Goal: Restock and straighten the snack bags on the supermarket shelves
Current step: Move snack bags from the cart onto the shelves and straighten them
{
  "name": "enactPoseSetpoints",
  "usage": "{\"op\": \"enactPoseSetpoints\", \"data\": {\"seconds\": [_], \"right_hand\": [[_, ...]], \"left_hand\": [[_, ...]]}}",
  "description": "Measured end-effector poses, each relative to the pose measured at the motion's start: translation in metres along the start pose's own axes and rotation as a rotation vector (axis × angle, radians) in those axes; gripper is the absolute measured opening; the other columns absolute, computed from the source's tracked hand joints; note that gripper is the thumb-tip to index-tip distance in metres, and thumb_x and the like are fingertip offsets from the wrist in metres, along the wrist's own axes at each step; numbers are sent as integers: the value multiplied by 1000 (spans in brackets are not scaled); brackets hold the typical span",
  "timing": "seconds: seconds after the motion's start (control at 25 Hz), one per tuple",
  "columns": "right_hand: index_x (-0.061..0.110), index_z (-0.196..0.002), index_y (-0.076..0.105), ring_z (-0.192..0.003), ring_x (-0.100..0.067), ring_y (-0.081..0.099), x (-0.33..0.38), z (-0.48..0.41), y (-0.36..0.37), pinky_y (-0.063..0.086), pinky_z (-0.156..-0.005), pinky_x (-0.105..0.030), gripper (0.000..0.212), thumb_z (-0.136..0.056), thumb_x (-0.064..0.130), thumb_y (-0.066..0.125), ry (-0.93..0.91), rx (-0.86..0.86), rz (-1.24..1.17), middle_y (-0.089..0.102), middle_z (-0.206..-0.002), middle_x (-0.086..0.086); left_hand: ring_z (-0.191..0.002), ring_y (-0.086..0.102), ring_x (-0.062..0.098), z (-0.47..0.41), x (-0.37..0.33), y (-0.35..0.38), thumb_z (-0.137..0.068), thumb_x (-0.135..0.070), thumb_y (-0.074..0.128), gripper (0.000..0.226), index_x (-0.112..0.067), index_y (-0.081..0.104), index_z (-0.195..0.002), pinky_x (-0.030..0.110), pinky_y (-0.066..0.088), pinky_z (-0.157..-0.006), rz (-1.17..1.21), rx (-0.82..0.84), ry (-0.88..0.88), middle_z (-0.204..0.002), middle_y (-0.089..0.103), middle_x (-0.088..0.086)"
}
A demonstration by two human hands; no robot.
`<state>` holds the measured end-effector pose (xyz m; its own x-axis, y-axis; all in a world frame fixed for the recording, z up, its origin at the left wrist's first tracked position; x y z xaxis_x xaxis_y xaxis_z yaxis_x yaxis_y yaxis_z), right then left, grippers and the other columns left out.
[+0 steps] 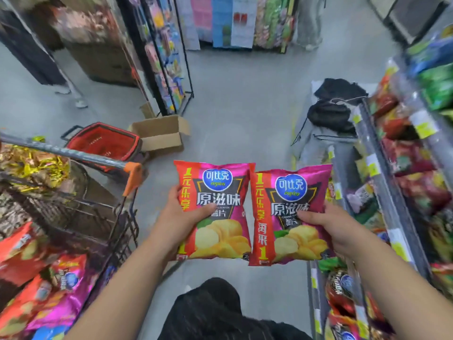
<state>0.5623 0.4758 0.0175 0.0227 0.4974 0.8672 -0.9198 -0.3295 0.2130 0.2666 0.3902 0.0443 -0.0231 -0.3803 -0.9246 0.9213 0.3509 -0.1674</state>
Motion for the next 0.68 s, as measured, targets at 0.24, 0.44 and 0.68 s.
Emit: {"op": "enactPoseSetpoints", "data": {"seconds": [0.24,0.44,0.68], "right_hand": [[5,-105,64,-72,-25,73,42,-9,-61,58,-58,-30,106,-9,35,98,-74,-153,-66,75,-91,-13],[5,-106,64,-76,-24,73,93,-42,-102,57,-60,-29,100,-17,35,99,-164,-298,-110,75,-94,-13],[8,-108,65,-83,-25,73,156,-63,-136,58,-66,-32,101,-19,38,99,-258,-525,-142,74,-102,-14]], "left_hand": [[-87,74,31,-71,-43,82,-62,-22,81,68,-16,54,-125,48,58,-80,167,297,-104,-102,75,10],[-92,72,36,-158,-99,155,-67,-19,75,64,-16,54,-126,46,59,-76,154,632,-134,-111,72,16],[-92,72,35,-232,-186,225,-65,-20,76,64,-19,52,-125,49,58,-77,69,849,-23,-108,73,12]]}}
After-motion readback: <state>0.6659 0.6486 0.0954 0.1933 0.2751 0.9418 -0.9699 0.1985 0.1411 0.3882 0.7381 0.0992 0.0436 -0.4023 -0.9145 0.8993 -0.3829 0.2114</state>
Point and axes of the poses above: each hand's wrist, its own z-axis away from the middle knuckle, its own y-axis out of the palm, x = y × z, the point moved 6 cm from there along -z, towards the middle knuckle
